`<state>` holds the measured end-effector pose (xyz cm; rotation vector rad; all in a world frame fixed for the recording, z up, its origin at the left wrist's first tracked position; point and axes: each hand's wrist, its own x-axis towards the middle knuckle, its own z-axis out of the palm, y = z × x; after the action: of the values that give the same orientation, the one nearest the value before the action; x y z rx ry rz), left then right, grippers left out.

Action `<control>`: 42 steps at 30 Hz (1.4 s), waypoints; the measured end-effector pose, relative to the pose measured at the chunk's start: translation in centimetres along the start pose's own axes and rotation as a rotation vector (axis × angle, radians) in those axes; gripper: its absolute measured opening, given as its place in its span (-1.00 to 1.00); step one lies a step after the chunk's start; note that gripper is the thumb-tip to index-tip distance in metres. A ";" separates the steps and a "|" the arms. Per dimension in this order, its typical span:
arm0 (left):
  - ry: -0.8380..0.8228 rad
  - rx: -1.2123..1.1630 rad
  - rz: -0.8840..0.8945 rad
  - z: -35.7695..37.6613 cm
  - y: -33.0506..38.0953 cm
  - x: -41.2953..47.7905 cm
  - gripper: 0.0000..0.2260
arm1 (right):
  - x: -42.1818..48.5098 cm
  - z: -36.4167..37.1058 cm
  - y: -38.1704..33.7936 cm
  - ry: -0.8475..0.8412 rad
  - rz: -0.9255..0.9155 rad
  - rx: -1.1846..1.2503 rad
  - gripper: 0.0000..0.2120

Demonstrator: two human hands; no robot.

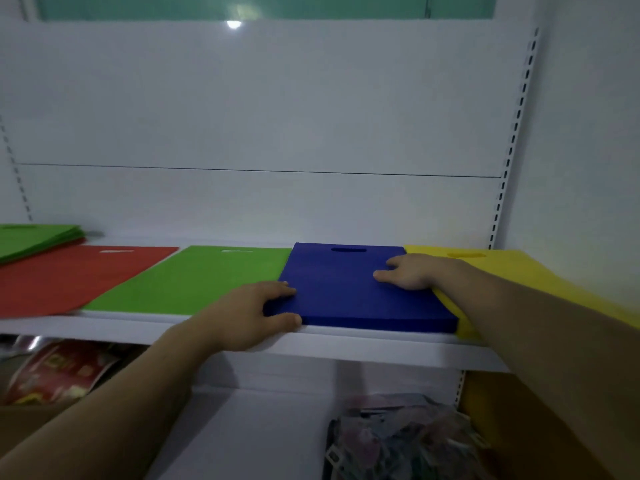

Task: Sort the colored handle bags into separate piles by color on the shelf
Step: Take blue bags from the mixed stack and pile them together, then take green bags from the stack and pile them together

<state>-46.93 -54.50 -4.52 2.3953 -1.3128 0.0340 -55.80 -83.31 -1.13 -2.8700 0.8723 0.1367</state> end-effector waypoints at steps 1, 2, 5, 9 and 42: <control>0.004 -0.003 -0.015 -0.2 0.1 0.1 -0.33 | 0.0 -0.1 -0.1 0.023 -0.017 0.009 -0.29; 0.010 -0.004 -0.035 -0.5 0.3 0.2 -0.39 | 0.0 -0.3 -0.2 0.047 -0.038 0.015 -0.30; 0.027 -0.008 -0.099 -1.3 0.7 0.5 -0.48 | 0.2 -0.8 -1.3 0.105 -0.113 0.018 -0.32; 0.046 -0.006 -0.172 -2.1 0.7 -0.1 -0.49 | -0.5 -1.0 -4.1 0.142 -0.218 0.033 -0.38; 0.315 0.132 -0.560 -21.1 -30.5 -27.3 -0.41 | -5.5 2.6 -55.4 0.243 -0.725 -0.015 -0.41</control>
<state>-33.76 -10.53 -1.28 2.6469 -0.4909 0.3306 -29.48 -34.28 2.84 -3.0440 -0.1854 -0.2867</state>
